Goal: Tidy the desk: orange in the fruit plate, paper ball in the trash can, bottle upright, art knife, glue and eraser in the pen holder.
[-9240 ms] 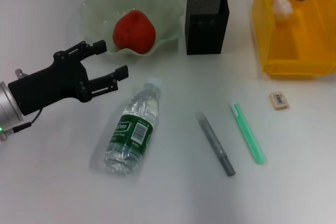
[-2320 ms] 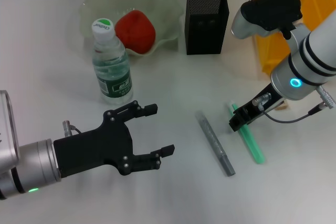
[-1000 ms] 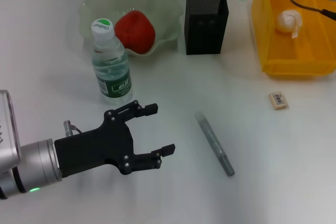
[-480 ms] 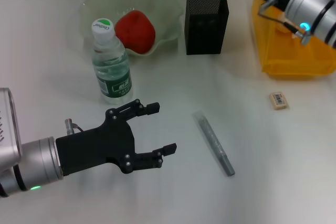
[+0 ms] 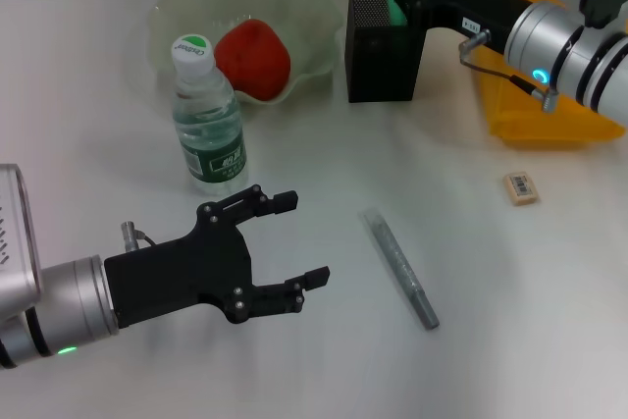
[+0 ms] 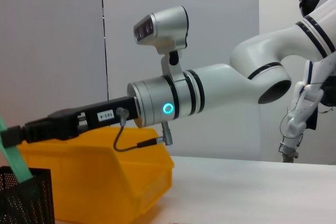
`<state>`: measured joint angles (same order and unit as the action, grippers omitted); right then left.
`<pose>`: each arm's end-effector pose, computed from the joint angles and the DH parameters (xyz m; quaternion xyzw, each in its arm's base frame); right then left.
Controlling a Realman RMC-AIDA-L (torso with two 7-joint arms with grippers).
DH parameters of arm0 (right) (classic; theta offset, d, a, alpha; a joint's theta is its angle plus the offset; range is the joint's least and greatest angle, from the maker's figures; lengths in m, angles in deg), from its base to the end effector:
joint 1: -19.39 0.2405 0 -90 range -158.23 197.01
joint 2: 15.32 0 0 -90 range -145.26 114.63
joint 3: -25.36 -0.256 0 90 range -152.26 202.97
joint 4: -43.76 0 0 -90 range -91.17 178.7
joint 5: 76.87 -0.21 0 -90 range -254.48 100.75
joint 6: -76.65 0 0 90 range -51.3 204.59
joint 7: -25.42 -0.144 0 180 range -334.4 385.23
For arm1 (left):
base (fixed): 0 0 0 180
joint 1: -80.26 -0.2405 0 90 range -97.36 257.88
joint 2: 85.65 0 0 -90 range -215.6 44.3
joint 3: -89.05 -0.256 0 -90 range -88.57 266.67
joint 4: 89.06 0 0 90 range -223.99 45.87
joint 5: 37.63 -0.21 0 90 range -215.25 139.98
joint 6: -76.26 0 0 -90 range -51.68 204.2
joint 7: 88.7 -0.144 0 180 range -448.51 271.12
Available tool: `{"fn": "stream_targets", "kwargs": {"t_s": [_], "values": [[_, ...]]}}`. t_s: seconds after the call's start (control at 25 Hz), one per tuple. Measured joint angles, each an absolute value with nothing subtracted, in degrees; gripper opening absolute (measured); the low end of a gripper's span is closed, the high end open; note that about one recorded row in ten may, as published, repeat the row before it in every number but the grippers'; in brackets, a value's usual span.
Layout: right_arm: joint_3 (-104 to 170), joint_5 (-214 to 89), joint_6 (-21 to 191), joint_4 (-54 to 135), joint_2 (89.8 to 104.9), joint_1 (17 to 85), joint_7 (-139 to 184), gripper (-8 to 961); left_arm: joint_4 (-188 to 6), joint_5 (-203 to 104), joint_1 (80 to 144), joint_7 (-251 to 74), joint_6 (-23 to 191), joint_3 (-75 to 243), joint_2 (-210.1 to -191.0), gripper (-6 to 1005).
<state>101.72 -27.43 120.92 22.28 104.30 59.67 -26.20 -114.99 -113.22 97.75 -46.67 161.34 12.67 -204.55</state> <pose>0.2129 0.4275 -0.0467 -0.8549 0.2156 0.2789 0.3805 -0.2719 0.2518 -0.0639 -0.9345 -0.0538 -0.3163 0.1544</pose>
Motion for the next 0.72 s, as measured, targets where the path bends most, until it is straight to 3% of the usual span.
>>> {"fn": "stream_targets", "kwargs": {"t_s": [0.16, 0.36, 0.48, 0.52, 0.68, 0.72], "values": [[101.92, -27.31, 121.59, 21.73, 104.38, 58.68, -26.40, 151, -114.99, -113.22, 97.75, -46.68, 161.53, 12.75, -204.49, 863], [103.01, -26.20, 125.02, 16.57, 104.15, 54.18, -31.29, 274, -114.98, -113.22, 97.75, -46.68, 161.66, 12.76, -204.45, 863], [105.28, -19.74, 125.56, 4.45, 103.90, 47.13, -43.87, 347, -114.98, -113.22, 97.64, -46.63, 161.74, 12.77, -204.39, 862], [105.60, -10.48, 125.64, -6.91, 103.86, 41.51, -57.27, 372, -114.98, -113.22, 97.61, -46.58, 161.75, 12.77, -204.39, 862], [104.01, 12.43, 130.41, -24.59, 104.22, 36.17, -82.92, 501, -114.99, -113.22, 97.63, -46.33, 161.77, 12.76, -204.33, 863], [102.19, 30.13, 138.01, -34.15, 104.32, 35.72, -100.76, 533, -114.98, -113.22, 97.64, -46.26, 161.77, 12.76, -204.31, 863]]}}
